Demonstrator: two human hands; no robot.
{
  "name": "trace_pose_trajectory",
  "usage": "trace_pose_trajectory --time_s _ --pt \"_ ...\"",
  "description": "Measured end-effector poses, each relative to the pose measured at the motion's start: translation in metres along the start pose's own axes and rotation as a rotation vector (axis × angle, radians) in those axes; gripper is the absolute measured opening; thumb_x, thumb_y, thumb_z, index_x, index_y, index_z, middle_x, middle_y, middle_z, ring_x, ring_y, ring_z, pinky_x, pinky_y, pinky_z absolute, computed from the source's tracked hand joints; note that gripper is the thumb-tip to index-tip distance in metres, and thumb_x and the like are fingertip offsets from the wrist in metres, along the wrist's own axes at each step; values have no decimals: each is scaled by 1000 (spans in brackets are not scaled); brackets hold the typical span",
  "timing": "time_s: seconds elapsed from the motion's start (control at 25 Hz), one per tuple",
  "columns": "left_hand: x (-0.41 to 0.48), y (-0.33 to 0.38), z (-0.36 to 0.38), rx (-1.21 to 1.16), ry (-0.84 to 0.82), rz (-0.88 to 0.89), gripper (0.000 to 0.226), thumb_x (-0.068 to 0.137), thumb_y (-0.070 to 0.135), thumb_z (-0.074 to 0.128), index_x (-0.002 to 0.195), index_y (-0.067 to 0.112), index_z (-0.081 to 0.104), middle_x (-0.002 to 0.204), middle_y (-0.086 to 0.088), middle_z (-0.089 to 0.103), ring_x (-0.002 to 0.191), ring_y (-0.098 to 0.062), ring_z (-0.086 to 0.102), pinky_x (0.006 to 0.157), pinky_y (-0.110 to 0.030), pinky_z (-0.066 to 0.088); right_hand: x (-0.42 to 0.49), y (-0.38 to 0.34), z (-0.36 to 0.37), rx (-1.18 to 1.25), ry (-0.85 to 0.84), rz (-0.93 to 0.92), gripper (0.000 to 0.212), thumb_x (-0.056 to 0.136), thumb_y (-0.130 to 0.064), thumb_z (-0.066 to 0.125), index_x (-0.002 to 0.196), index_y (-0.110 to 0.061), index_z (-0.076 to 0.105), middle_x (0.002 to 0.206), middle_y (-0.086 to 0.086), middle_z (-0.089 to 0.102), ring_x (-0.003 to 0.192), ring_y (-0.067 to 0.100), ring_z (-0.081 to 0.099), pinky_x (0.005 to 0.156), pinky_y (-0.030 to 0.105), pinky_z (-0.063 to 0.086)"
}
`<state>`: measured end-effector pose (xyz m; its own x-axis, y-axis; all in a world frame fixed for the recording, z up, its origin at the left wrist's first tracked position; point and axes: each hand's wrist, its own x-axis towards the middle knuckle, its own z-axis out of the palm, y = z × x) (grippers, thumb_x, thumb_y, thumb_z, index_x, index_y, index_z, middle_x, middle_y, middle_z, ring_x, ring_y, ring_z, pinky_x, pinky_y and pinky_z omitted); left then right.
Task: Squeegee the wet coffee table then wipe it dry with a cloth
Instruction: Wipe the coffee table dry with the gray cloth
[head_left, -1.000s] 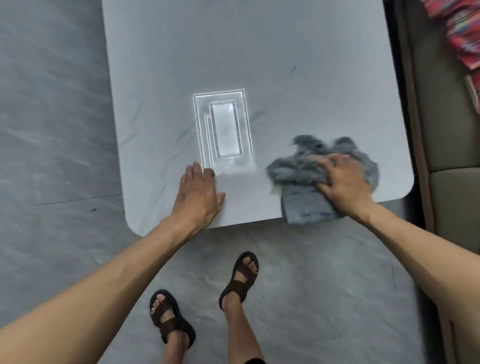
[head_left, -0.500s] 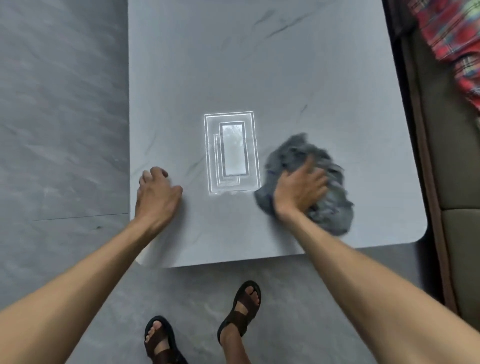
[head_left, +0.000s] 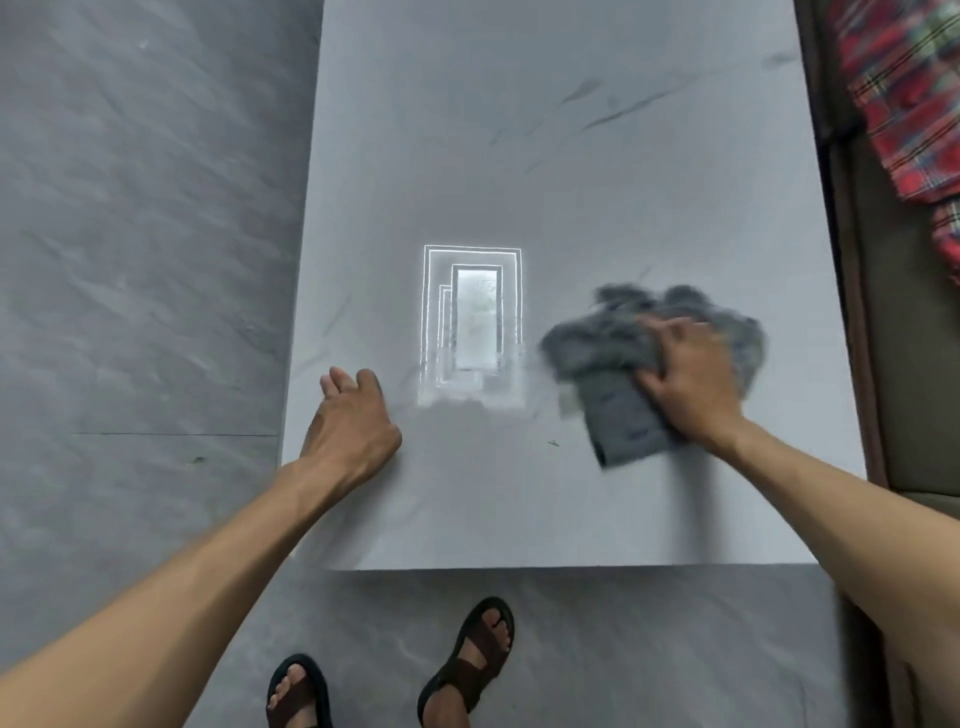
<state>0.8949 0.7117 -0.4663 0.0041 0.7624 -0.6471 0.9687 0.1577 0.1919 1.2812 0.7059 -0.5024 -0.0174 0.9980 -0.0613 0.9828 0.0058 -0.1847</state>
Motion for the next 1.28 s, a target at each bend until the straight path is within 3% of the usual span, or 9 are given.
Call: trace_pose_trajectory --time_s 0.12,0.24,0.52,0.64,0.76,0.88,1.04,1.16,1.28 --pt "2 -3 -3 7 -45 10 36 78 -3 34 114 2 37 152 -37 13 145 -47 12 107 -46 34 35 -26 9 -36 145 874 52 89 -40 55 133 -15 44 124 26 52 118 40 44 98 46 29" --pt "-3 -14 -3 -141 -7 38 29 75 -3 37 100 12 37 146 -27 33 138 -45 29 97 -42 39 79 -98 18 61 165 1032 51 92 -30 49 139 -14 40 135 28 45 127 42 39 101 47 27" --pt "-51 -72 0 -775 564 -362 25 81 2 51 103 13 48 120 -7 62 106 -32 59 81 -35 42 -1 -316 56 141 -7 -143 53 78 -27 49 129 -13 55 107 21 57 97 38 52 86 45 32" --pt "-63 -86 -1 -689 503 -393 28 83 7 53 110 8 46 117 -16 60 106 -36 57 84 -40 43 -76 -335 59 108 -247 -761 54 81 -37 52 132 -16 51 109 16 54 96 31 46 88 41 33" --pt "-71 -85 7 -578 364 -299 28 84 10 54 109 9 43 113 -17 58 102 -36 55 79 -38 41 -97 -270 52 84 -285 -978 57 88 -47 53 140 -23 46 113 11 55 100 24 46 90 37 38" --pt "-81 -71 23 -472 240 -133 26 84 13 52 105 18 39 104 -6 52 89 -29 50 73 -34 37 -109 -160 29 39 -191 -671 58 85 -47 50 138 -24 49 112 12 60 100 30 55 89 37 41" --pt "-89 -45 43 -340 185 44 32 81 11 51 111 17 40 106 4 44 94 -21 46 78 -30 35 -131 -20 0 21 -10 241 53 85 -39 55 134 -17 50 113 23 59 103 43 54 91 48 39" --pt "-89 -29 51 -273 154 95 36 80 9 51 115 11 43 114 -3 45 106 -23 47 84 -29 35 -140 2 1 -34 91 911 54 90 -42 54 136 -17 42 125 29 51 118 43 44 100 52 33" --pt "-86 -28 47 -230 120 89 38 80 10 52 117 10 44 116 -5 46 104 -25 48 83 -29 34 -133 -19 16 4 169 1215 54 89 -40 55 135 -14 42 129 29 51 120 42 44 101 50 29"
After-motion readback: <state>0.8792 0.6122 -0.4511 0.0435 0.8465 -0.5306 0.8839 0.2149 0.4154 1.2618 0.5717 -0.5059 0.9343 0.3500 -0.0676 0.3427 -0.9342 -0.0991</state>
